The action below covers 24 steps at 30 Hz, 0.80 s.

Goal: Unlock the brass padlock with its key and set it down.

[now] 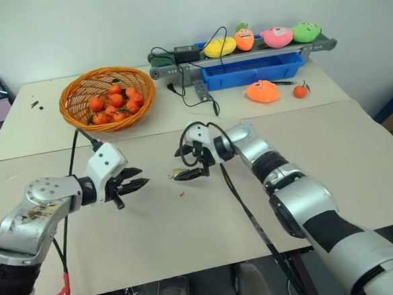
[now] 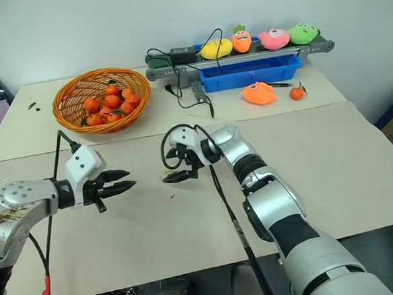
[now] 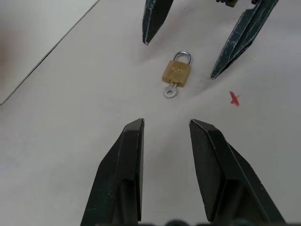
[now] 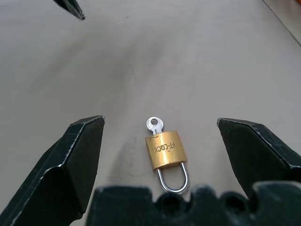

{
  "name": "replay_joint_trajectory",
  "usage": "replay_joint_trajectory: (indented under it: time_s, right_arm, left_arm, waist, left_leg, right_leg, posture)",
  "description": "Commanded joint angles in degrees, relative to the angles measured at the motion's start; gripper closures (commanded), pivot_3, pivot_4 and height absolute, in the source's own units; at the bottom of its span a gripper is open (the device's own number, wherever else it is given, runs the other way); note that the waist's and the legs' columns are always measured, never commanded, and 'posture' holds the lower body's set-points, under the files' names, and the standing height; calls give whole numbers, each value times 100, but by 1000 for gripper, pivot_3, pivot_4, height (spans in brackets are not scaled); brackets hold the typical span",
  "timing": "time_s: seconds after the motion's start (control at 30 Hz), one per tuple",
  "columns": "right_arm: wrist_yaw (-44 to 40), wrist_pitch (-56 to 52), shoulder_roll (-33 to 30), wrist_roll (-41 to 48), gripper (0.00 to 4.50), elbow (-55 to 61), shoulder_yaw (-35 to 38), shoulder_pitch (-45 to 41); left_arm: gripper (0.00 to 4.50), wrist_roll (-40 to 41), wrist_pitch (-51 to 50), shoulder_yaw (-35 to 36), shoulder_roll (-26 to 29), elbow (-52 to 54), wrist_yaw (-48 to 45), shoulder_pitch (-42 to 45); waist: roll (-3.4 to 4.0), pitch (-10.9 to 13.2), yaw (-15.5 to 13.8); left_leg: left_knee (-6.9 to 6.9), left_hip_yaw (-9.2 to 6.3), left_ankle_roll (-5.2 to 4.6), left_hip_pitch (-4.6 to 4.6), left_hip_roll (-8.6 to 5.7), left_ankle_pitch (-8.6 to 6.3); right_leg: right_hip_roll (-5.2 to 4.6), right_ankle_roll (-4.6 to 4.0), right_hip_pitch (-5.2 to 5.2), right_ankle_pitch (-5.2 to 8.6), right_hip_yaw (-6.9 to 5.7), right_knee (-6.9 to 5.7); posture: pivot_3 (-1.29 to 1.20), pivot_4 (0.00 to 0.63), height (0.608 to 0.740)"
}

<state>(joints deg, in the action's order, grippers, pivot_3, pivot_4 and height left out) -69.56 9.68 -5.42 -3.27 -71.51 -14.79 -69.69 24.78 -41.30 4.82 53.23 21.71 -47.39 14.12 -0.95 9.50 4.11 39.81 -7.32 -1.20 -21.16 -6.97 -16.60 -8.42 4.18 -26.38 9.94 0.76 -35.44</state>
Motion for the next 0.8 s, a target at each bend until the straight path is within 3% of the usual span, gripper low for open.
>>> replay_joint_trajectory:
  time_s: [0.03,0.8]
  right_arm:
    - [130,163,65,-26,0,-30,184,-149]
    - [496,377,313,-646,0,-322,153,21]
  left_arm:
    - [2924,-27,133,210,125,84,-102,-47]
    - [2924,18,-76,491,208,322,-43,-169]
  waist:
    - [0,0,1]
    - [1,0,17]
  left_leg:
    - [0,0,0,0,0,0]
    - [1,2,8,2,3,2]
  right_leg:
    - [0,0,-1,0,0,-11]
    - [4,0,-10,0,5,-35]
  posture:
    - [0,150,740]
    - [0,150,740]
